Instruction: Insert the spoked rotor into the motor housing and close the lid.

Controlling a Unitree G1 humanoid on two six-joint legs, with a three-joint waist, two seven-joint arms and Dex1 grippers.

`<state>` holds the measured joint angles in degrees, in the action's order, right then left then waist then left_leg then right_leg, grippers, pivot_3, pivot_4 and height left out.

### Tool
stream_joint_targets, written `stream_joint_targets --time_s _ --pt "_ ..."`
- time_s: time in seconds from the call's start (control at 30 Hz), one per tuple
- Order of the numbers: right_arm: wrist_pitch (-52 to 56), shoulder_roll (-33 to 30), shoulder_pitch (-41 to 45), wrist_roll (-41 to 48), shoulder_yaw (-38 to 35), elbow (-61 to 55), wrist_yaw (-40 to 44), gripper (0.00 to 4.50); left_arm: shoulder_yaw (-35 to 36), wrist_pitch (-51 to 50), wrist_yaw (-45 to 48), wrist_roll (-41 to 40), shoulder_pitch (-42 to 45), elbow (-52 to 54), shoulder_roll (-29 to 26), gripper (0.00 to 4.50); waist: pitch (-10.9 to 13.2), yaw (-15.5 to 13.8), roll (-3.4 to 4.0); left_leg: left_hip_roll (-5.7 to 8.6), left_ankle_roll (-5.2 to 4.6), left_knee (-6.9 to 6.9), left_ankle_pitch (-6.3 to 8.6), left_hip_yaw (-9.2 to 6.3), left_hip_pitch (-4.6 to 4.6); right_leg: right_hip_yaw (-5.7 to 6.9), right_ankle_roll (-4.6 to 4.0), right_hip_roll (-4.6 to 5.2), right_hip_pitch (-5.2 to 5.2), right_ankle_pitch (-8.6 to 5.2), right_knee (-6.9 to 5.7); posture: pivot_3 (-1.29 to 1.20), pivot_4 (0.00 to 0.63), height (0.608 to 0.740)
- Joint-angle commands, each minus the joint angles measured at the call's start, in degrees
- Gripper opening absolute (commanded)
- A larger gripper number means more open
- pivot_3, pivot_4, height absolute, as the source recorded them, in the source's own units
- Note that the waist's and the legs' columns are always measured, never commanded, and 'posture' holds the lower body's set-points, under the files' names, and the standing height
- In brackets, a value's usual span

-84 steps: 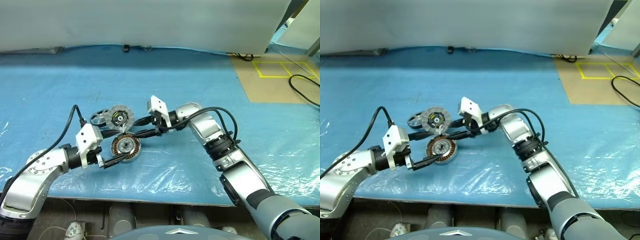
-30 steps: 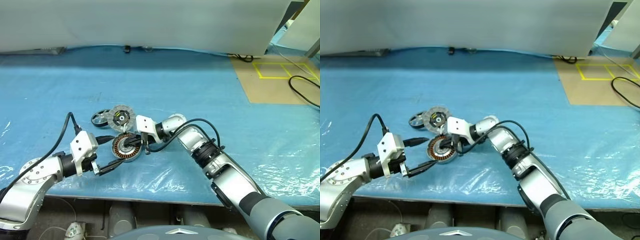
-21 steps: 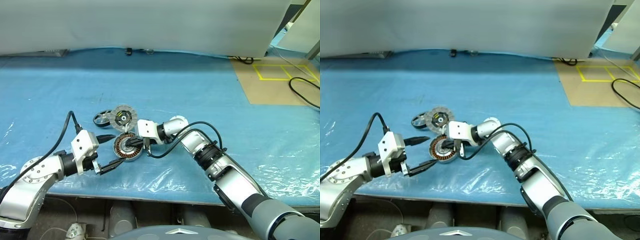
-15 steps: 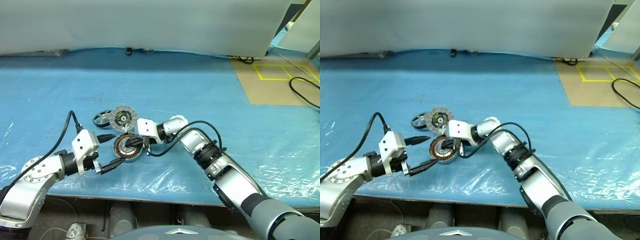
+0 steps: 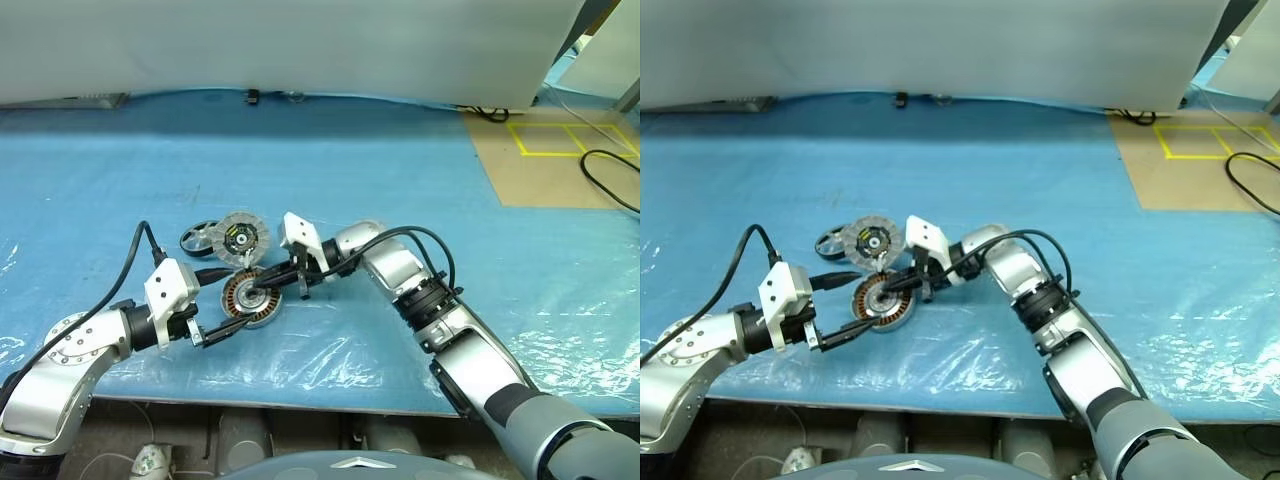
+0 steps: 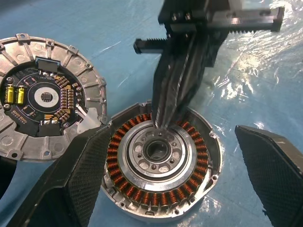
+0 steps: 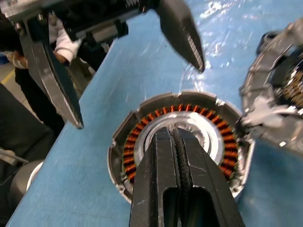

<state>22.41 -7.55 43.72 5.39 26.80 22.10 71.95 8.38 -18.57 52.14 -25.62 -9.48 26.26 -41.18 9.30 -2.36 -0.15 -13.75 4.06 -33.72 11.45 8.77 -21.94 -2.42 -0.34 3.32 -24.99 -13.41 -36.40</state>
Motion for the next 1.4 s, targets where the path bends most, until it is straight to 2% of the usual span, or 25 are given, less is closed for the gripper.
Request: stream_joint_targets --time_s 0.03,0.4,1.03,1.4 --pt "-2.3 -0.1 0.0 -0.9 1.0 -1.3 -0.3 0.04 0.4 0.8 0.0 -0.3 -0.1 0.9 0.1 4.46 0.0 0.0 0.00 0.00 0.00 0.00 0.00 0.00 0.01 0.00 0.00 0.00 0.00 0.00 0.00 0.00 0.150 0.740" --pt "-3.8 0.0 -1.3 -1.4 2.0 -3.2 -0.5 0.04 0.0 0.2 -0.5 -0.6 -1.1 2.3 0.5 4.46 0.0 0.0 0.00 0.01 0.00 0.00 0.00 0.00 0.03 0.00 -0.02 0.00 0.02 -0.01 -0.01 0.00 0.150 0.740" --pt "-5.7 2.9 0.1 -2.1 1.7 1.2 -2.6 0.04 -0.5 0.0 -0.8 -0.2 -2.8 3.4 0.8 4.46 0.0 0.0 0.00 0.01 0.00 -0.01 0.00 0.00 0.05 -0.01 -0.02 0.01 0.03 -0.01 -0.04 0.00 0.150 0.740" --pt "-6.3 1.8 -1.8 -4.4 3.3 2.2 -2.8 0.04 -0.8 0.1 -1.1 -0.5 -2.6 3.3 0.5 4.46 0.0 0.0 -0.02 0.01 0.00 -0.02 0.00 0.00 0.14 -0.01 -0.02 0.01 0.12 -0.01 -0.08 0.00 0.150 0.740"
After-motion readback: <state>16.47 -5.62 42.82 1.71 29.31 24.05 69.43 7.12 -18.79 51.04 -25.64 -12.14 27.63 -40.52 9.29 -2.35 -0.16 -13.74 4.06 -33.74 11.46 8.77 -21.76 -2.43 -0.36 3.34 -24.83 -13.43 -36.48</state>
